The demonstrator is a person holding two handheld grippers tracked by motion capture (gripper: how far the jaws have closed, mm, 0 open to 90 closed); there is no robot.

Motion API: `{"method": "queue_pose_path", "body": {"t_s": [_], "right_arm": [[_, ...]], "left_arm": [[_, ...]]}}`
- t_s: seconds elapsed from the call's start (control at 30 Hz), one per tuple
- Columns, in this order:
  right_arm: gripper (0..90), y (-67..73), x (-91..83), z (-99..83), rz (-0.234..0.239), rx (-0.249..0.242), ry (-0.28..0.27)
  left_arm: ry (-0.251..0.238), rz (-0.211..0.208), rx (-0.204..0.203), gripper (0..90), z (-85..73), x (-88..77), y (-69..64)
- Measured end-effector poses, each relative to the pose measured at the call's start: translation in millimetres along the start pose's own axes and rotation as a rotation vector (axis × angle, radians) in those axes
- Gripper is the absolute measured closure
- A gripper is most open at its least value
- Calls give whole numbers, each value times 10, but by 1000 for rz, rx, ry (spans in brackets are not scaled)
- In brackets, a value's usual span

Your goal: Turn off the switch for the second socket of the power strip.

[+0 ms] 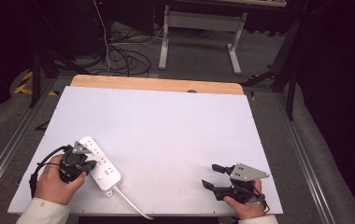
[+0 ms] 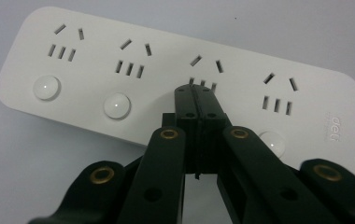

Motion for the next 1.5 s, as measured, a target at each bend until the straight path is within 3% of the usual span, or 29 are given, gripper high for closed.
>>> {"method": "queue_pose_path", "body": {"t_s": [0.57, 0.67, 0.83, 0.9, 0.93, 0.97, 1.0, 1.03, 1.23, 1.5], "right_arm": [[313, 6, 4, 0, 2, -1, -2], [313, 8, 4, -1, 2, 0, -1], [313, 11, 4, -2, 3, 0, 0], [313, 4, 4, -1, 0, -1, 0], [313, 3, 5, 1, -1, 5, -2], [313, 3, 5, 1, -1, 5, -2], [313, -1, 9, -5, -2, 5, 1], [313, -2, 12, -5, -2, 5, 1], [313, 3, 5, -1, -2, 1, -2], [313, -5, 10, -9, -3, 9, 1]], "left_arm": [[-10, -4, -20, 899, -9, 2, 8], [-7, 7, 2, 900, -14, 7, 5], [-11, -7, -3, 900, -18, -3, 18], [-28, -7, 22, 899, 6, -40, 8], [-7, 7, 46, 899, -3, -61, 18], [-31, 21, 62, 899, 28, -89, 27], [-62, 3, 44, 900, 65, -117, -9], [-92, -10, 56, 900, 134, -185, -51], [-112, -15, 74, 900, 199, -249, -132], [-121, -22, 91, 900, 230, -310, -140]]}}
Point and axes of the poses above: each handheld gripper's, and its own axes: x roughly forward along the jaws, z roughly out of its top, y roughly to its left, the point moved 10 cm from there along x, roughly forward along the jaws, and after that the axes turned 12 degrees about -y, right-handed, at the moved point
